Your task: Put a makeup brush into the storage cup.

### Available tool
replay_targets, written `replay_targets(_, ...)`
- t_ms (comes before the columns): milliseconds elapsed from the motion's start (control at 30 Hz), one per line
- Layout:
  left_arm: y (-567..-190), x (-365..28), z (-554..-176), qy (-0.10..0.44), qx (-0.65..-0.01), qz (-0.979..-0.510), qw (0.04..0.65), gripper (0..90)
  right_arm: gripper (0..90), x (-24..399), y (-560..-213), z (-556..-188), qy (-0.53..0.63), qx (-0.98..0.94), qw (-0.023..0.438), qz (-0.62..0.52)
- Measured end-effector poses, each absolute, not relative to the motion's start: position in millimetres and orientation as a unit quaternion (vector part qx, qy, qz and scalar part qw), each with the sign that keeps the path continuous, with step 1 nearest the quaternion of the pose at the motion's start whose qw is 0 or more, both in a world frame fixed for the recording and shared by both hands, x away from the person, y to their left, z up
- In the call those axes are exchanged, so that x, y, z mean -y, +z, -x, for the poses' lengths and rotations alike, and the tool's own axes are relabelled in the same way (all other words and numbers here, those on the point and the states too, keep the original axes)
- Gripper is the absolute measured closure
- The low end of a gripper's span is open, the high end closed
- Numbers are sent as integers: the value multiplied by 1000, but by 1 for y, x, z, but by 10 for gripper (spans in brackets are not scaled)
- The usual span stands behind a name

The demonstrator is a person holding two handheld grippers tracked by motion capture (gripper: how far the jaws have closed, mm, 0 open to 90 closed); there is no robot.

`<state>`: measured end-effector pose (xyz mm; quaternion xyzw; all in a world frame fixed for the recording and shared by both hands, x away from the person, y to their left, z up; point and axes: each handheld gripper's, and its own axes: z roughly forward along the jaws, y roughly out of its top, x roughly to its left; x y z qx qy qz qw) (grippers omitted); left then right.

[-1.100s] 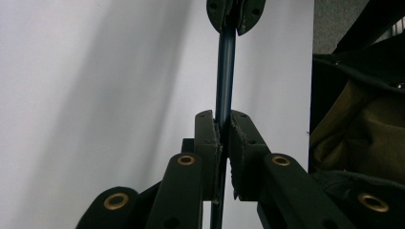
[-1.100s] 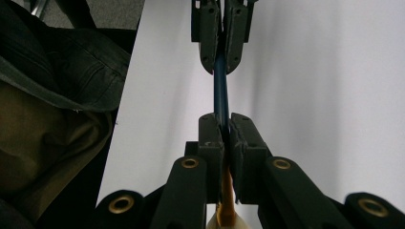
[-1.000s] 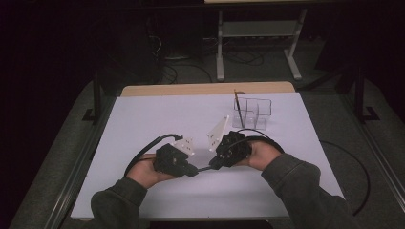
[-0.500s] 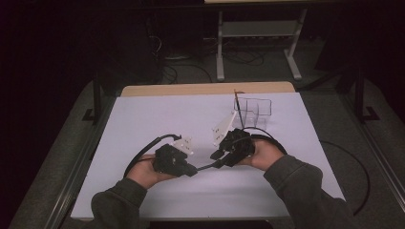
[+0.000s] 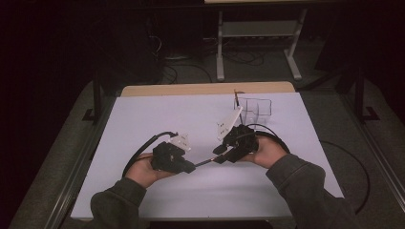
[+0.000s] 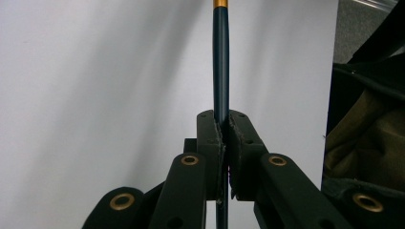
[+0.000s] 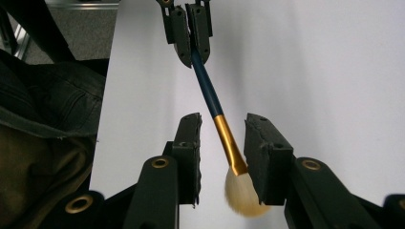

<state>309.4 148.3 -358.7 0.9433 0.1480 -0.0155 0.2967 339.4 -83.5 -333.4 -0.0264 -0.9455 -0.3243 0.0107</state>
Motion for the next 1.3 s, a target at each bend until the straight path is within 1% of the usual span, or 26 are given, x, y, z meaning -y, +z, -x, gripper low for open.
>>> replay_targets(467,-358,-154,-319,-7,-198,-933,299,846,647,96,-330,-345,-334,941,-4,47)
replay_targets(733,-355,-155,-324,-4,-233,-918,320,845,630,98,-336,-348,-326,943,-3,66)
replay_targets(1067,-349,-148,-326,-1,-242,-907,345,845,608,101,-343,-357,-330,938,-2,103)
replay_targets(1300,-349,-140,-326,-4,-237,-908,345,844,629,105,-341,-361,-343,932,-2,119)
